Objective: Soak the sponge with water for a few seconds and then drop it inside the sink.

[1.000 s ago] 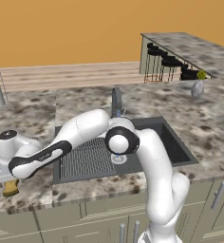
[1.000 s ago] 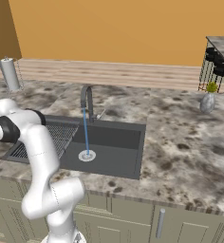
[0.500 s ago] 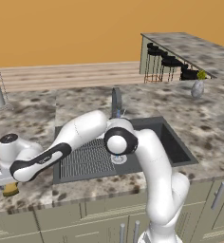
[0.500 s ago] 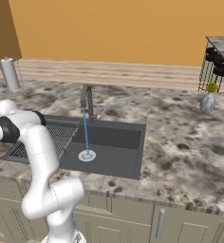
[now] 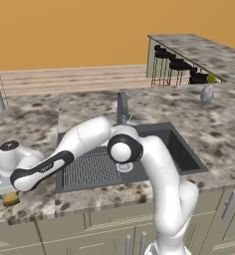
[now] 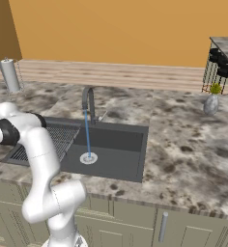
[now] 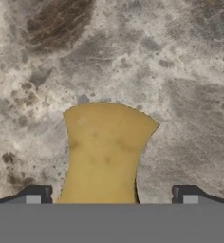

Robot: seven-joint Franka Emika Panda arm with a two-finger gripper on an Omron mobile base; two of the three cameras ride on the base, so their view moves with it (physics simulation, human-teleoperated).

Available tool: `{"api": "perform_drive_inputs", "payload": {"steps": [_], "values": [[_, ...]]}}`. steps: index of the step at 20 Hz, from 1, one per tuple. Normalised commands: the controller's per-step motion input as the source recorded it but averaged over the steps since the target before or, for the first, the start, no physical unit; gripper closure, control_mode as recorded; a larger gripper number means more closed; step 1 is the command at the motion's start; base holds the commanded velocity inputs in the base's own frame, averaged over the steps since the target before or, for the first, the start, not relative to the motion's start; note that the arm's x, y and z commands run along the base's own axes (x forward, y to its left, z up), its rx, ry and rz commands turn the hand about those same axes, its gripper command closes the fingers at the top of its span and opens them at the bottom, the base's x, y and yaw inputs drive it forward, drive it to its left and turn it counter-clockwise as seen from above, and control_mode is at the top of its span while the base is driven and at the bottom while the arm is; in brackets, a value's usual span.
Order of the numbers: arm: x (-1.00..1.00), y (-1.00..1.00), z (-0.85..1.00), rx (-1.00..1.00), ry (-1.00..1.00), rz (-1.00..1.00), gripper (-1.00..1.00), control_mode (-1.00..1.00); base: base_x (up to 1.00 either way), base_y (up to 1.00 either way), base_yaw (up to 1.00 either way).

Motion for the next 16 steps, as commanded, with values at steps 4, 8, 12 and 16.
{"api": "perform_drive_inputs", "payload": {"steps": [4,8,12,16], "values": [[0.09,0.13,0.00,0.00,0.00,0.00,-1.00,-1.00,0.00,0.00,0.00],[0.06,0.11,-0.02,0.00,0.00,0.00,-1.00,-1.00,0.00,0.00,0.00],[0.08,0.05,-0.17,0.00,0.00,0.00,-1.00,-1.00,0.00,0.00,0.00],[0.04,0.02,-0.21,-0.01,0.00,0.00,-1.00,-1.00,0.00,0.00,0.00]]}}
